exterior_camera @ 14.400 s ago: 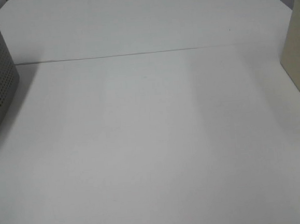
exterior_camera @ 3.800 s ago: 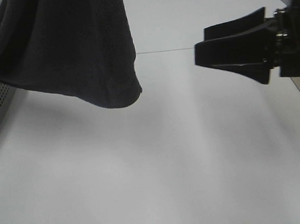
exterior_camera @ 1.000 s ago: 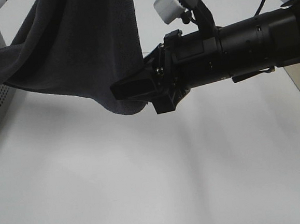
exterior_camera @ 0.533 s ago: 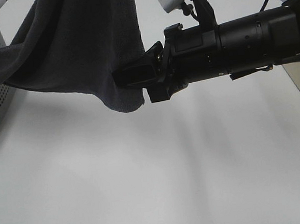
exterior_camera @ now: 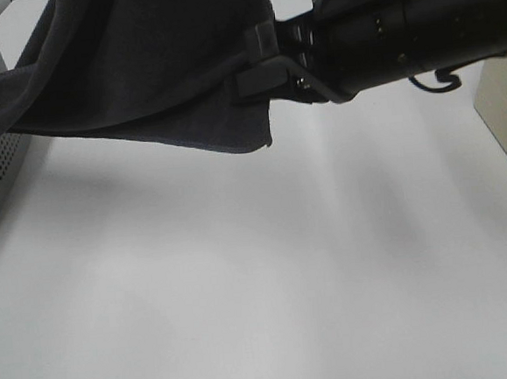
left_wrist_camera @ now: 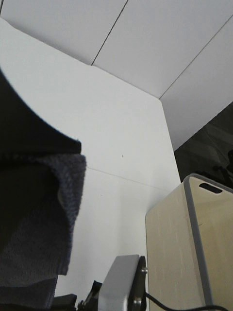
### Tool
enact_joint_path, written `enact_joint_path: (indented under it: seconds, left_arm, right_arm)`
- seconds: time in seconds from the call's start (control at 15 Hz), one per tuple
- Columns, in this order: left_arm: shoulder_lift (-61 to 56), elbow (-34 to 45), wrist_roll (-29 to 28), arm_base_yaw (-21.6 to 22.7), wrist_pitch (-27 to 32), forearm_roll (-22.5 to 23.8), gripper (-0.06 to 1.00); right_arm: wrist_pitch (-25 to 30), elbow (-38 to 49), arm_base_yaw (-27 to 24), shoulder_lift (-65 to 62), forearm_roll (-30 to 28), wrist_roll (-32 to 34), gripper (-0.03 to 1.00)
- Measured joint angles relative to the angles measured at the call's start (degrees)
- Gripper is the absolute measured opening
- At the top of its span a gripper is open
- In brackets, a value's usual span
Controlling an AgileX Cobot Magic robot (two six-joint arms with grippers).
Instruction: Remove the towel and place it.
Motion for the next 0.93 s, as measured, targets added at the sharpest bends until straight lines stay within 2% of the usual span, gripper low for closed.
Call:
enact_joint_path:
  seconds: [0.2,0.33,0.4,0.47,0.6,0.73,0.8,0.87,0.93]
  left_arm:
    - [0.7,0.0,0.0,0.0,-3.3,0.0,0.00]
    - [1.5,0.0,0.0,0.0,-5.1,0.0,0.00]
    - [2.0,0.0,0.0,0.0,-6.7,0.0,0.00]
    - [2.3,0.0,0.0,0.0,-8.6,0.0,0.00]
    - [2.6,0.0,0.0,0.0,-12.0,0.1,0.00]
    - [2.9,0.0,0.0,0.0,-15.9,0.4,0.00]
    - [3.1,0.0,0.0,0.0,-16.8,0.9,0.00]
    - [4.2,0.0,0.0,0.7,-22.1,3.6,0.00]
    - [5.0,0.0,0.0,1.8,-25.4,4.2,0.00]
  right_arm:
    - [2.8,-10.2,0.0,-1.5,-32.0,30.7,0.01]
    - [9.2,-18.7,0.0,-1.4,-54.3,49.1,0.01]
    - [13.1,-22.9,0.0,-1.0,-63.0,56.1,0.01]
    - [16.5,-27.5,0.0,-0.2,-70.8,60.3,0.01]
    - [22.7,-35.1,0.0,2.2,-79.4,64.0,0.01]
    - [24.3,-42.9,0.0,4.7,-85.1,64.3,0.01]
    - [24.3,-44.3,0.0,5.1,-86.1,64.3,0.01]
    - [24.3,-50.9,0.0,6.5,-92.2,63.3,0.01]
    - [24.3,-53.3,0.0,7.2,-95.6,61.7,0.01]
